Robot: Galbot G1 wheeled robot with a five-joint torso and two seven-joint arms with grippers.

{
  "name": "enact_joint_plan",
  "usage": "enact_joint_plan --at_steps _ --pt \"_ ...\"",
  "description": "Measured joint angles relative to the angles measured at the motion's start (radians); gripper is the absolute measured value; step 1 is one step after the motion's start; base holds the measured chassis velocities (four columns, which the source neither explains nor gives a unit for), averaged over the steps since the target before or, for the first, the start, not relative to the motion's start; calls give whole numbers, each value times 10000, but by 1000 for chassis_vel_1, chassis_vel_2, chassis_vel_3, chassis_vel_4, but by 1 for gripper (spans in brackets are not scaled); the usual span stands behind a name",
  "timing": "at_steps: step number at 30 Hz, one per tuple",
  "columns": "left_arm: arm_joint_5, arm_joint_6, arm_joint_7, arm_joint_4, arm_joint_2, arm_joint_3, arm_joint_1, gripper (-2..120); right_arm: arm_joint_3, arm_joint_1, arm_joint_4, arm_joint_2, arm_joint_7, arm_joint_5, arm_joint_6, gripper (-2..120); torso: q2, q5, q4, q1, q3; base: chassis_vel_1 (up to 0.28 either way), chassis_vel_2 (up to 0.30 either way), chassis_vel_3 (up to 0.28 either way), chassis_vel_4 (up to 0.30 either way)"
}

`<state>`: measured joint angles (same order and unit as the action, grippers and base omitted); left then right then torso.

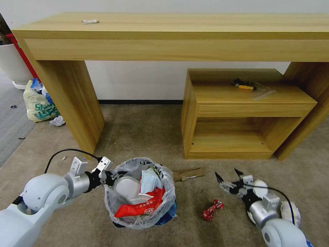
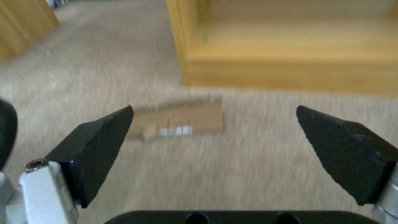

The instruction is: Pick up the trash bin and place the garbage on the floor into it.

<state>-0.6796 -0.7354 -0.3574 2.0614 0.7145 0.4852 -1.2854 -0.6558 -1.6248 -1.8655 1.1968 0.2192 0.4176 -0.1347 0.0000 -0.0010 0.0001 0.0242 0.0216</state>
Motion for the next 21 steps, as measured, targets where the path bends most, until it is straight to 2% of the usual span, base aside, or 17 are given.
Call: enact_joint_plan --at_steps 8,10,11,14,21 --pt "25 0 13 -5 83 -57 8 0 -70 -773 496 448 -406 30 -272 100 0 8 -2 -1 0 7 6 -4 -3" --pt "27 0 21 -3 83 -64 4 0 -17 -813 591 581 -1249 129 -586 100 0 7 -3 -1 0 0 0 0 0" --pt "27 0 21 -3 83 -64 4 0 -17 -813 591 581 -1249 129 -586 100 0 7 -3 -1 0 0 0 0 0" --pt "58 0 52 -3 92 -116 -16 0 409 -570 335 703 -3637 1554 -1980 100 0 3 0 -1 0 0 0 0 0" --pt "70 0 76 7 99 -167 -10 0 902 157 610 717 -4533 2507 -2830 100 1 3 -2 0 0 0 0 0 0"
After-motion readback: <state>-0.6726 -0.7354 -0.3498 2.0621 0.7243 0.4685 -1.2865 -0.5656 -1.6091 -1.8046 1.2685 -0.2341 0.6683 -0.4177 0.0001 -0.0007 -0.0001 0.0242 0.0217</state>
